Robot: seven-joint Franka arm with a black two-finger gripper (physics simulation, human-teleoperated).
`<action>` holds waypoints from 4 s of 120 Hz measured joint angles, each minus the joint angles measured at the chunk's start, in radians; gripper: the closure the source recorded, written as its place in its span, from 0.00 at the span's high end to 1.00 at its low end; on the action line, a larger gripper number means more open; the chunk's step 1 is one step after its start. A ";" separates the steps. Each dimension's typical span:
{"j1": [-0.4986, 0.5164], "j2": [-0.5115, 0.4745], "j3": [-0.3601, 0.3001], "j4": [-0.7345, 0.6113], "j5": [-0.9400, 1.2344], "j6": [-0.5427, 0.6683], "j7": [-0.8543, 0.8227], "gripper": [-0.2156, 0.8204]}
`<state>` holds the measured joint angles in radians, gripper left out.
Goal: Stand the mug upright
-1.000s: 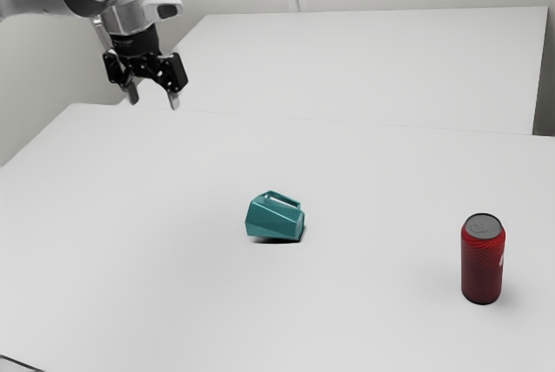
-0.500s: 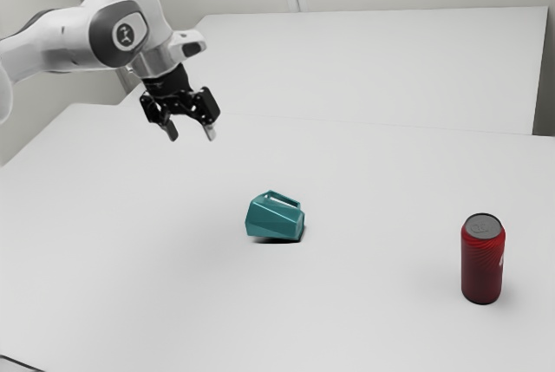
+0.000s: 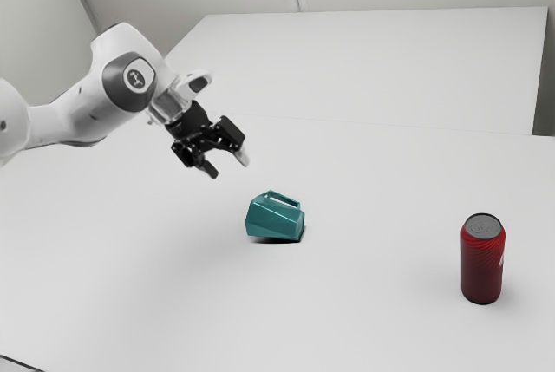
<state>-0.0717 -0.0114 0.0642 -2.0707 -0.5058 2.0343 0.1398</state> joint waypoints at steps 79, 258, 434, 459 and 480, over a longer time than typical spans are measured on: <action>0.080 0.021 0.072 -0.225 -0.626 0.102 0.546 0.77; -0.020 0.134 0.075 -0.274 -0.866 0.106 1.053 0.78; -0.062 -0.007 0.075 -0.163 -0.501 0.146 0.998 0.04; -0.048 -0.027 0.075 -0.088 -0.168 0.107 0.874 0.03; -0.034 -0.067 0.075 -0.085 0.064 0.091 0.758 0.03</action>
<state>-0.1055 -0.0786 0.1388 -2.1559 -0.4419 2.1252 0.8977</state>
